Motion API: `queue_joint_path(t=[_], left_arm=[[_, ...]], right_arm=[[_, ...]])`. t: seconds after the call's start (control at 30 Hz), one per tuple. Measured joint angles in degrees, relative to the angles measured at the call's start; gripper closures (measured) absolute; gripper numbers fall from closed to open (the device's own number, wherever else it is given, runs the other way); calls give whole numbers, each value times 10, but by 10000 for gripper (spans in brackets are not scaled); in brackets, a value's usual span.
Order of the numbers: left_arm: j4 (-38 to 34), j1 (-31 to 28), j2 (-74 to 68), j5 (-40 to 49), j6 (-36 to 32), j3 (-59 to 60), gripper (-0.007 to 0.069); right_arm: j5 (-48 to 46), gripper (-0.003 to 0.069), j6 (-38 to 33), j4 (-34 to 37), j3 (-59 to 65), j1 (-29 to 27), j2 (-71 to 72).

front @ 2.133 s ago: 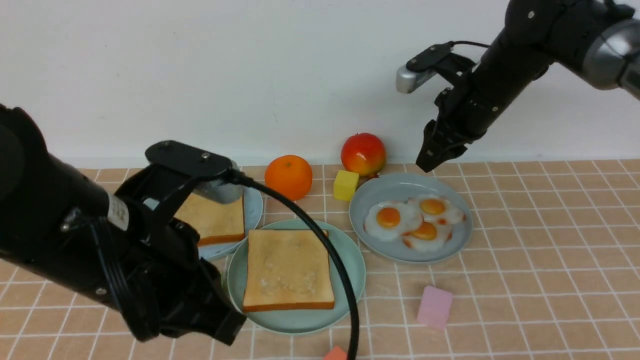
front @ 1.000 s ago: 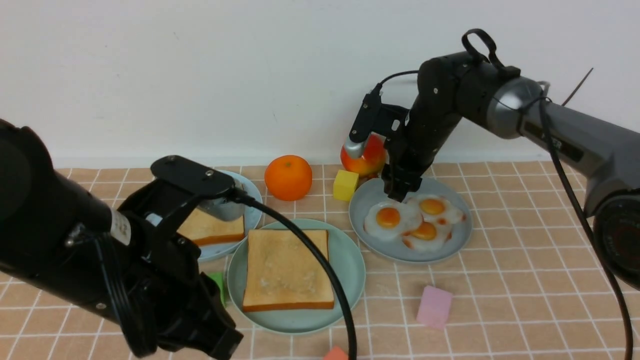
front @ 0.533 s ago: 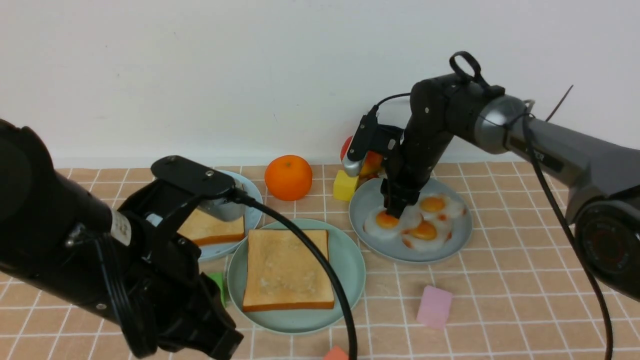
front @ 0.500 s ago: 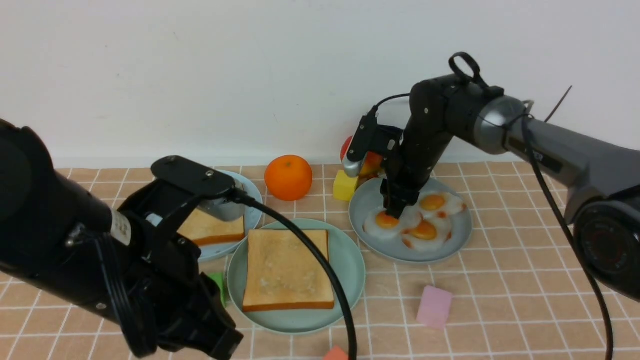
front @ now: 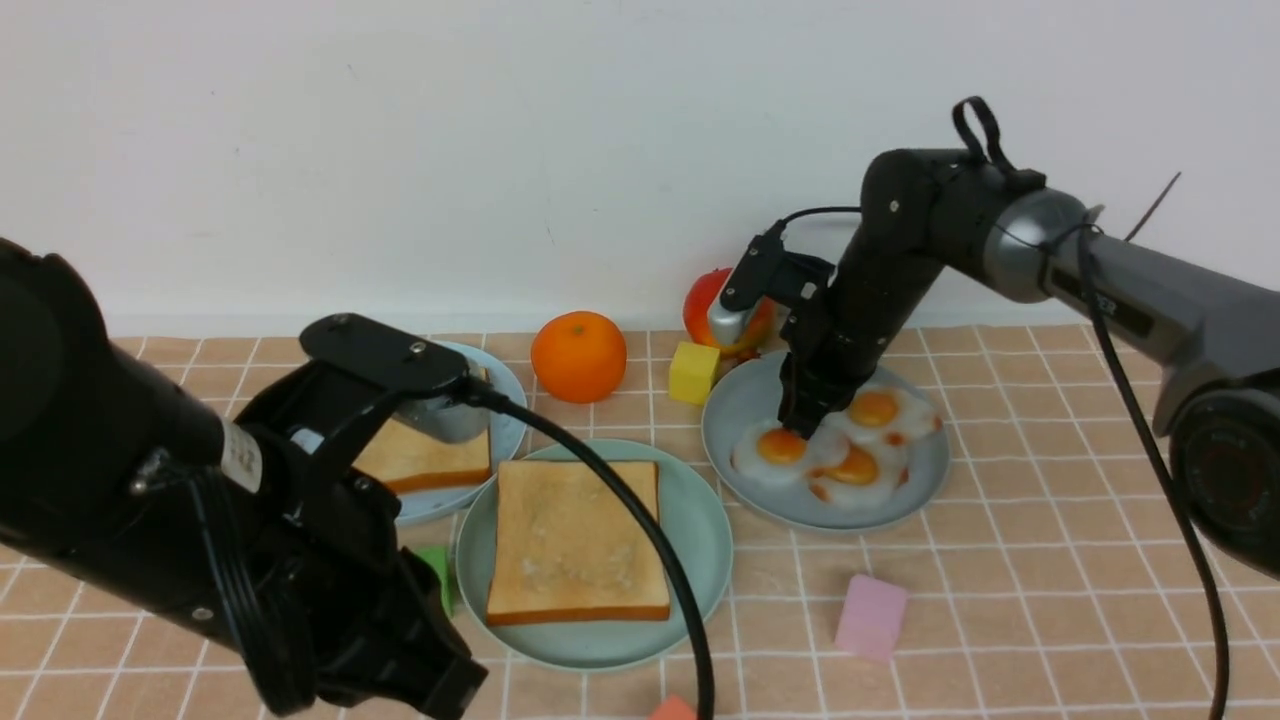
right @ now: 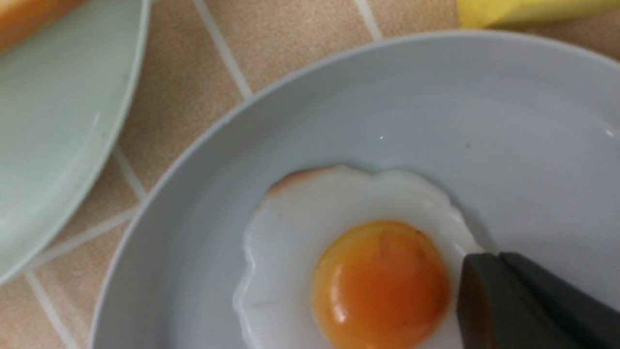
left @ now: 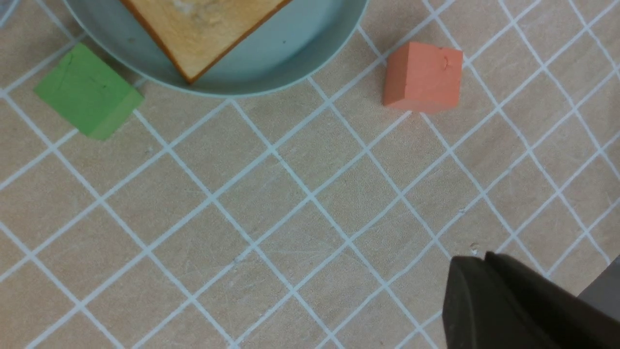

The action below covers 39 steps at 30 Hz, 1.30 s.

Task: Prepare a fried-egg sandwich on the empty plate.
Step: Use the right arm to grab a fried egg, then use the right arm to place the fried egg on the slice of bread in the middle

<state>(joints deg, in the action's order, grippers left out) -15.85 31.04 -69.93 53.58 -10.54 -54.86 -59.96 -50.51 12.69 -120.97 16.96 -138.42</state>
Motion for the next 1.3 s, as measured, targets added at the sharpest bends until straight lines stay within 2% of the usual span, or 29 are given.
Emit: queue_joint_path(t=[0.93,1.2,1.3], left_arm=[[-1,0,0,14,2,0,567],[-1,0,0,4,2,0,564],[-1,0,0,2,2,0,561]], right_arm=[[-45,668,-3,109,4,-9,65],[-95,668,-47,340,4,-2,71],[-98,667,-59,382,4,13,52]])
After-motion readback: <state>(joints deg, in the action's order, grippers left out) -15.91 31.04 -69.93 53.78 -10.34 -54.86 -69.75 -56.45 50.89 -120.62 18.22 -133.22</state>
